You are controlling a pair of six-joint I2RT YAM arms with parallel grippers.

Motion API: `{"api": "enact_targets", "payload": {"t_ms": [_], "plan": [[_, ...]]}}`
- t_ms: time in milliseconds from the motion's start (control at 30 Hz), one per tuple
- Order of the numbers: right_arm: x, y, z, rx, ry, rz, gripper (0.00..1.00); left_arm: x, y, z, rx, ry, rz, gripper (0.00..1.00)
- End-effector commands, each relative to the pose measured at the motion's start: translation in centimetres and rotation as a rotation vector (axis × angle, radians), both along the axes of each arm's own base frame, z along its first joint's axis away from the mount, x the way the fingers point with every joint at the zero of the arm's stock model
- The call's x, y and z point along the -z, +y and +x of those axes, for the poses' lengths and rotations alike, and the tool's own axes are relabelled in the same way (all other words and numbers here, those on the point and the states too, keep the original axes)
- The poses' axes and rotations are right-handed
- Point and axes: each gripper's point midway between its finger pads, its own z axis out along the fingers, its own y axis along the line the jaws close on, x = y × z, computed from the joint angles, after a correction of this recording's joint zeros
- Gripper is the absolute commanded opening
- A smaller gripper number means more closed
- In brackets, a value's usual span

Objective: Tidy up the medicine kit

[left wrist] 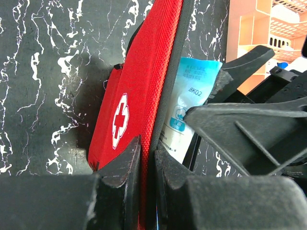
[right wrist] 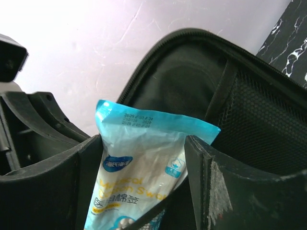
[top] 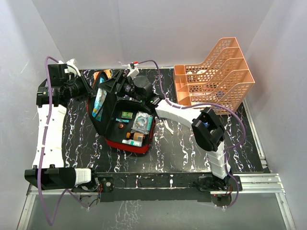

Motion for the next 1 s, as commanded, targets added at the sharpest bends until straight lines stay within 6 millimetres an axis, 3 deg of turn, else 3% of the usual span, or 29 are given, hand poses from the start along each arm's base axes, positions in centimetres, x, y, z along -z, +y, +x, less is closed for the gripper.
{"api": "enact_targets", "payload": {"t_ms": [0,300,433,633,800,967], "plan": [[-2.9,0.5,-1.4,-0.066,-0.099,0.038,0.69,-2.6,-0.9,0.0,0.036,-0.102,-0.033,0.0],[-3.8,1.1,-2.9,-0.163,-0.136,0.082,0.83,-2.6,-0.9,0.0,0.043,-0.105,-0.03,0.0],[-5.1,1.8,-4.2,-0.271,-0.173,0.137,0.82,-2.5,-0.9,-0.1,0.047,-0.104,-0.028,0.0],[-6.8,1.4,-6.2,-0.364,-0.212,0.222,0.79,-2.4,-1.0,-0.1,0.053,-0.106,-0.026,0.0],[-4.8,1.7,-5.5,-0.353,-0.153,0.195,0.75,-2.5,-1.0,-0.1,0.056,-0.109,-0.03,0.0],[-1.8,1.2,-2.9,-0.23,-0.059,0.112,0.7,-2.6,-1.1,0.0,0.057,-0.113,-0.033,0.0]]}}
